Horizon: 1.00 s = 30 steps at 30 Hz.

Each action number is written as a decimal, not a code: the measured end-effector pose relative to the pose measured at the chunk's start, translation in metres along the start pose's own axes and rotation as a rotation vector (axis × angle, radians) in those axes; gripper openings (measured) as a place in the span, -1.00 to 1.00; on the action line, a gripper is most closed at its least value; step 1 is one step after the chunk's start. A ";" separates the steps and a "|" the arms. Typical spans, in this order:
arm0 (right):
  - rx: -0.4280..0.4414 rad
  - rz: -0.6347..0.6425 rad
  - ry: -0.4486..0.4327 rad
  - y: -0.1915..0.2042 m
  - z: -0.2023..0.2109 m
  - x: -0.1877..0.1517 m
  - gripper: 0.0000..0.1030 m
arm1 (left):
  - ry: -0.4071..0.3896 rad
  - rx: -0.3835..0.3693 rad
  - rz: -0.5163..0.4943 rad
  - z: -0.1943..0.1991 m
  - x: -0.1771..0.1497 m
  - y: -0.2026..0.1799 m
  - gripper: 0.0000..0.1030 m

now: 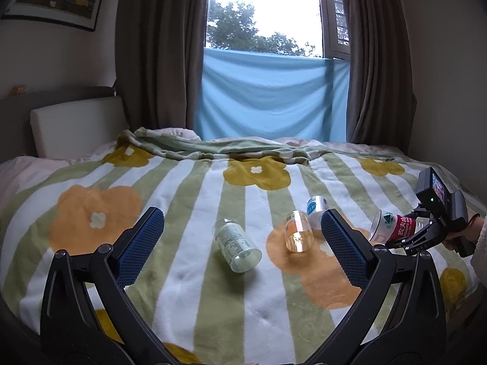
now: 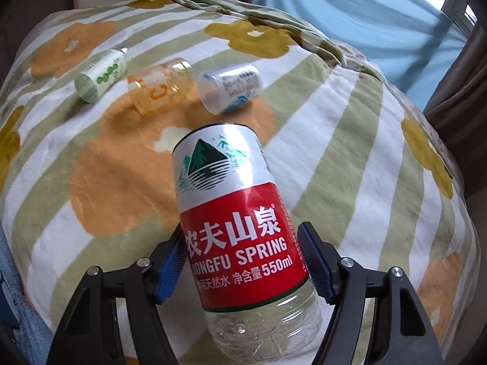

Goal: Flip cup upside down
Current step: 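Lower the right tool over the red-labelled water bottle and close on it, then lift the bottle with the right tool while the left tool grasps its label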

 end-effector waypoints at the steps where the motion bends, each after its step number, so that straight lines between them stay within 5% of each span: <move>1: 0.019 0.004 -0.017 0.011 0.007 0.005 0.30 | 0.002 0.000 0.002 0.001 0.000 0.003 1.00; 6: 0.120 0.079 -0.058 0.078 0.027 0.023 0.31 | -0.009 0.026 -0.022 0.011 0.002 0.014 0.99; 13: 0.195 0.157 -0.017 0.155 0.003 0.014 0.30 | -0.014 0.052 -0.029 0.031 0.002 0.038 0.99; 26: 0.175 0.182 0.063 0.175 -0.027 0.002 0.31 | 0.028 0.104 -0.039 0.050 -0.014 0.070 1.00; 28: 0.186 0.157 0.087 0.175 -0.029 0.002 0.40 | 0.029 0.100 -0.043 0.050 -0.014 0.071 0.99; 30: 0.219 0.137 0.092 0.174 -0.029 0.002 0.96 | 0.038 0.079 -0.065 0.051 -0.013 0.068 0.99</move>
Point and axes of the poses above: each gripper's, at about its wrist camera, not at the fingertips, and z roughly against the way its jaws point, y to its left, x to its top, the point moved 5 cm from there along -z, roughly the way its jaws point, and after that the axes turned 3 degrees about -y, right-handed, at the moved point
